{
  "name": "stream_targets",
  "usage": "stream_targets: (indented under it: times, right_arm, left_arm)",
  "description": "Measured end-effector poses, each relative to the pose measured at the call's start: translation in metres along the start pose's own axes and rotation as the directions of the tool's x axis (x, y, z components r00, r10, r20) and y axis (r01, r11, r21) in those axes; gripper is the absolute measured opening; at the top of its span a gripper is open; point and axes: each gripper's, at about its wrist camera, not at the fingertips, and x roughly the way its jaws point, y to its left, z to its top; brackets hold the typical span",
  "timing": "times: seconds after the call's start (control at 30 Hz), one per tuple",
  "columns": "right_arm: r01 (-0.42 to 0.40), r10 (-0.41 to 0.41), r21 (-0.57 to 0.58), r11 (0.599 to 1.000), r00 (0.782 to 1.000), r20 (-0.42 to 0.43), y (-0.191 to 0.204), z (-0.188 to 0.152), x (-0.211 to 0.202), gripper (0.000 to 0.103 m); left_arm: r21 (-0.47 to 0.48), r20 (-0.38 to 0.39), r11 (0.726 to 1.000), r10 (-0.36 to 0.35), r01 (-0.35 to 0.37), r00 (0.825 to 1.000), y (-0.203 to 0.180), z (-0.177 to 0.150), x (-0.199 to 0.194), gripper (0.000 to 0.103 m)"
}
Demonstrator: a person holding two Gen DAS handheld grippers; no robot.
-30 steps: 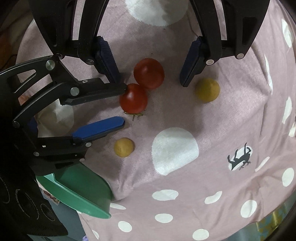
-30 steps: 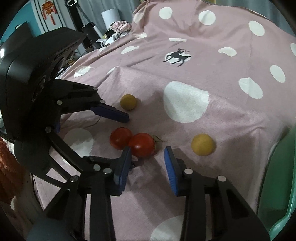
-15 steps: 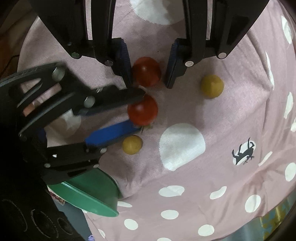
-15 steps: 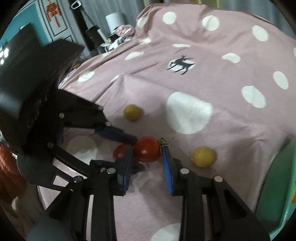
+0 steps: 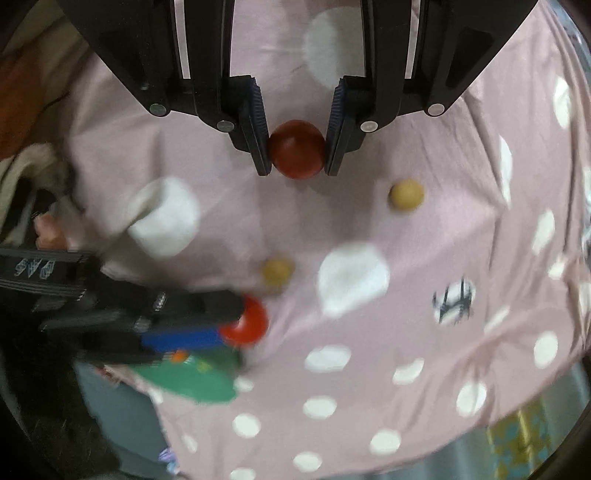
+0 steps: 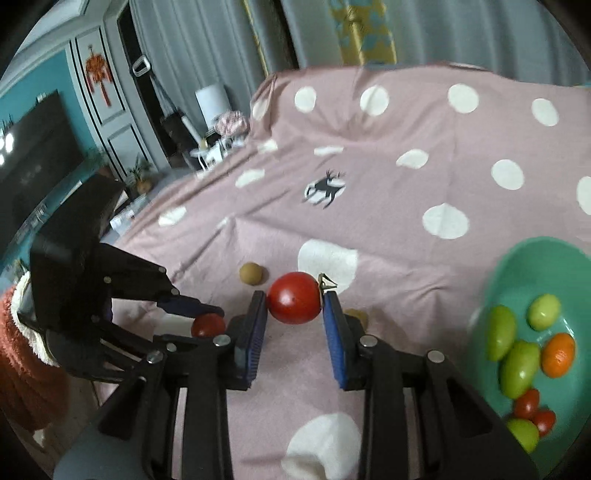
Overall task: Organize fruits
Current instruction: 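Release both cherry tomatoes into the teal bowl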
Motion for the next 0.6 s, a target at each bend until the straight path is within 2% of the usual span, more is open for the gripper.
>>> stream_targets:
  times: [0.07,0.17,0.23,0.3,0.4,0.5,0.6]
  right_arm:
    - [0.023,-0.024,0.022,1.000,0.999,0.043,-0.004,-0.004,-0.017,0.032]
    - [0.067,-0.073,0.083,0.994,0.994,0.084,-0.022,-0.012,-0.043,0.032]
    - [0.110,-0.123,0.124,0.986,0.988,0.097,-0.039,-0.021,-0.062,0.032]
    - [0.188,-0.208,0.176,0.966,0.973,0.099,-0.060,-0.032,-0.082,0.032]
    - [0.247,-0.279,0.256,0.934,0.956,0.092,-0.086,-0.048,-0.101,0.032]
    - [0.328,-0.363,0.312,0.892,0.930,0.061,-0.107,-0.065,-0.118,0.032]
    - [0.369,-0.412,0.372,0.852,0.910,0.039,-0.126,-0.077,-0.128,0.032]
  left_arm:
    - [0.027,0.058,0.999,0.035,-0.036,0.998,-0.014,0.018,-0.016,0.030]
    - [0.030,0.119,0.999,0.017,-0.021,0.993,-0.034,0.042,-0.027,0.030]
    - [0.048,0.153,0.999,-0.007,0.000,0.988,-0.051,0.059,-0.027,0.030]
    - [0.069,0.187,0.997,0.011,-0.024,0.982,-0.074,0.079,-0.021,0.030]
    - [0.065,0.201,0.998,0.012,-0.025,0.980,-0.100,0.104,-0.004,0.030]
    - [0.034,0.209,0.999,-0.034,0.027,0.977,-0.124,0.127,0.018,0.030]
    - [0.007,0.188,0.999,-0.032,0.032,0.982,-0.146,0.145,0.045,0.030]
